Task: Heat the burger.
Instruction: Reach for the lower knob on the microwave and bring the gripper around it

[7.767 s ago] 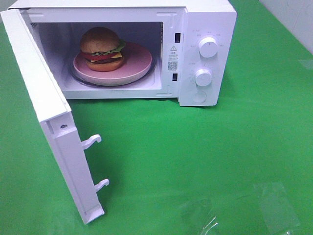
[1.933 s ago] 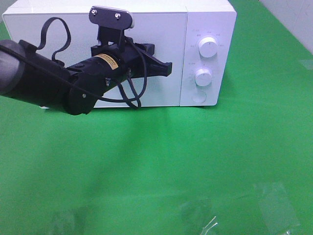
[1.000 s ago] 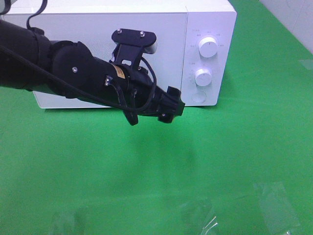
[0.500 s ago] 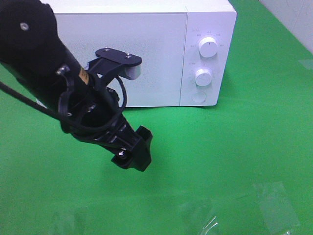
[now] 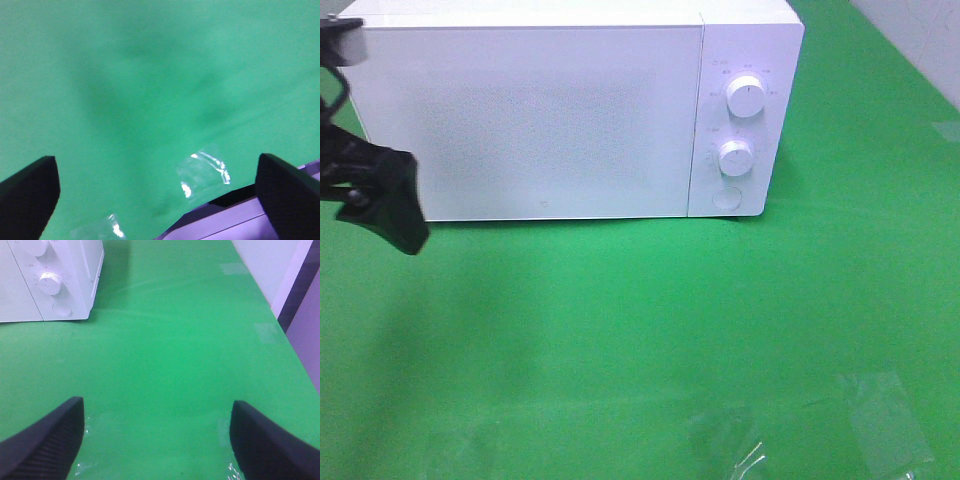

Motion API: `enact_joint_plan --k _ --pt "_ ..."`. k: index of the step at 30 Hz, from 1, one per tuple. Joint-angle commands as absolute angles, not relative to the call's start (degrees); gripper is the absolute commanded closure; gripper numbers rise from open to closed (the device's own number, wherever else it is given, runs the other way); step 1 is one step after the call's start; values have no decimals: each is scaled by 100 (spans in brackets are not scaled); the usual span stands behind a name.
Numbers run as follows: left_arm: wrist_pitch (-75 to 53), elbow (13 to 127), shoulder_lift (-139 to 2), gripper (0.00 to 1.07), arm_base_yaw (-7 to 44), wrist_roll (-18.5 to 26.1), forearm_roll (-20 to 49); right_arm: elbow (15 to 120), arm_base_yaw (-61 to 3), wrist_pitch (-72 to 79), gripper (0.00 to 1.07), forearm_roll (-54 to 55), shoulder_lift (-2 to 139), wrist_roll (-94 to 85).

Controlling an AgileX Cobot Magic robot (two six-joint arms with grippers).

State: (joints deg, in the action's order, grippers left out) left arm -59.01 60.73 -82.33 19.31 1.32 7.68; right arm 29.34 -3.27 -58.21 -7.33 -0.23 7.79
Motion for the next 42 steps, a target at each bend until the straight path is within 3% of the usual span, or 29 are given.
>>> enact_joint_plan --k 1,3,5,12,29,42 --pt "-6314 6056 -8033 6 1478 126 676 2922 -286 -5747 32 -739 -166 768" --pt "-6429 6056 -7964 6 1289 132 642 2922 -286 -5747 32 -739 -166 768" --pt "-6629 5942 -7678 6 739 281 625 2922 -286 -5747 32 -739 -166 768" --pt "-6474 5082 -6875 6 212 367 642 2922 -286 -5747 32 -739 -166 768" --pt "-5810 3105 -4171 6 195 447 642 2922 -286 -5747 32 -739 -166 768" --pt "-5936 2934 -1364 6 195 435 688 2922 -286 -5747 32 -739 -166 768"
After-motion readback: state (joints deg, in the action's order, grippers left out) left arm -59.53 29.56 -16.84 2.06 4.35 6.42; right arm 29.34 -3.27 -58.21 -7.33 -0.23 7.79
